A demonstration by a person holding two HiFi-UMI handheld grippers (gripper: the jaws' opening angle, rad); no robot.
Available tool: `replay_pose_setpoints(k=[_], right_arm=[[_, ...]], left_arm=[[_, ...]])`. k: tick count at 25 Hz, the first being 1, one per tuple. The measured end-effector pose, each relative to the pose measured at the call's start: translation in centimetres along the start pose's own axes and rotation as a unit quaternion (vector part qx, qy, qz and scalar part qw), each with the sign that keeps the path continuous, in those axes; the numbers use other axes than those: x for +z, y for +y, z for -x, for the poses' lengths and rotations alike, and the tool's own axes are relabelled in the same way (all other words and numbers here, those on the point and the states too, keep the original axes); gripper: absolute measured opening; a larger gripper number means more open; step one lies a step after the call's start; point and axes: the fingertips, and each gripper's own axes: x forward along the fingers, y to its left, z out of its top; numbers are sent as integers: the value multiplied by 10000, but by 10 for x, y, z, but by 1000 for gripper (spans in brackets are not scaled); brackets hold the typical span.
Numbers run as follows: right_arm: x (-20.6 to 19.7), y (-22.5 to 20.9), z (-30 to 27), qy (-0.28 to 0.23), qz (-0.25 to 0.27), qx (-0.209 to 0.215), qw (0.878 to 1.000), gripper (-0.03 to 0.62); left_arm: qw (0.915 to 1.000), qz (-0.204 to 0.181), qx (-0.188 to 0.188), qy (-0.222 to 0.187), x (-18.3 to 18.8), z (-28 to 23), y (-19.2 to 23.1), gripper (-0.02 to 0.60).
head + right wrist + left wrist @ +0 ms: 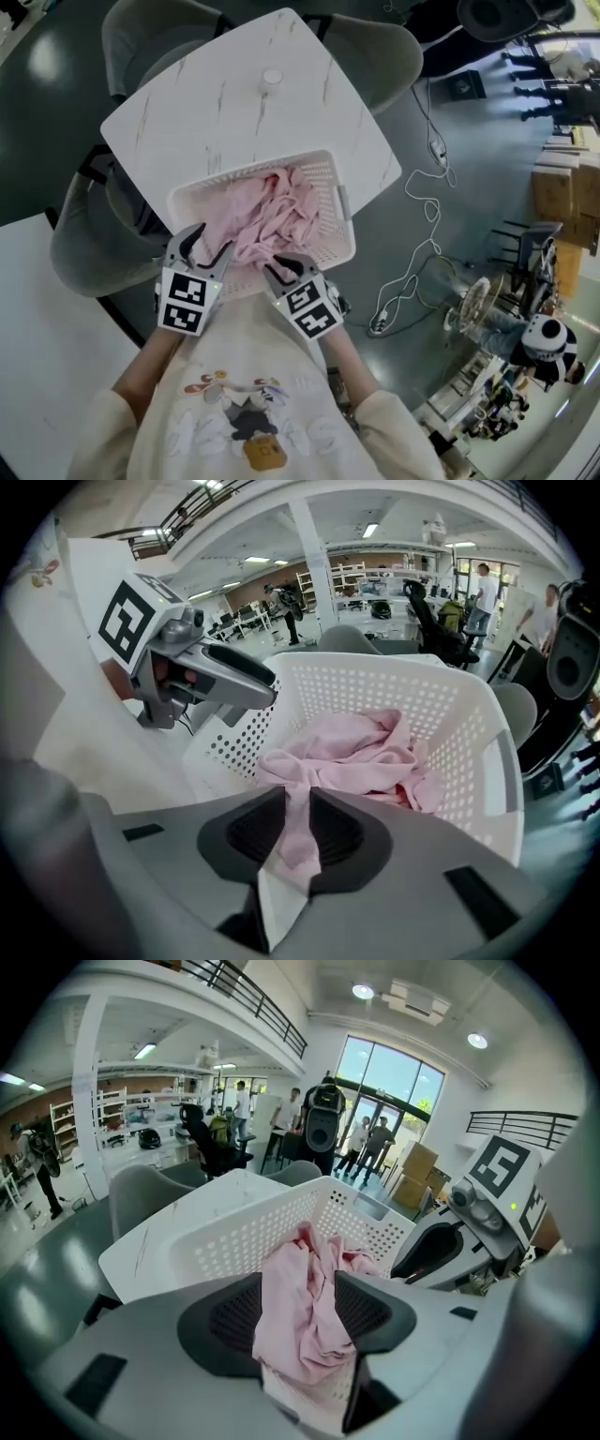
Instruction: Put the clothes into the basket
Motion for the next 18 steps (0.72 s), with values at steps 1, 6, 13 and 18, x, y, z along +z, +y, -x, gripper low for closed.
replay_pose_setpoints(k=[1, 6, 13, 18], right_arm=[[0, 1, 1, 7, 12, 44, 10000, 73], [11, 1, 1, -126, -22, 140, 9998, 35], [53, -14, 19, -657, -21, 74, 9978, 32], [82, -23, 25, -892, 138, 24, 9959, 32]], left_arm=[[10000, -2, 12, -4, 0, 1, -1, 249], [10000, -1, -14, -41, -1, 2, 1, 247], [9998, 120, -54, -171, 5, 4, 1, 239], [9994, 235, -27, -239, 5, 7, -2, 238]])
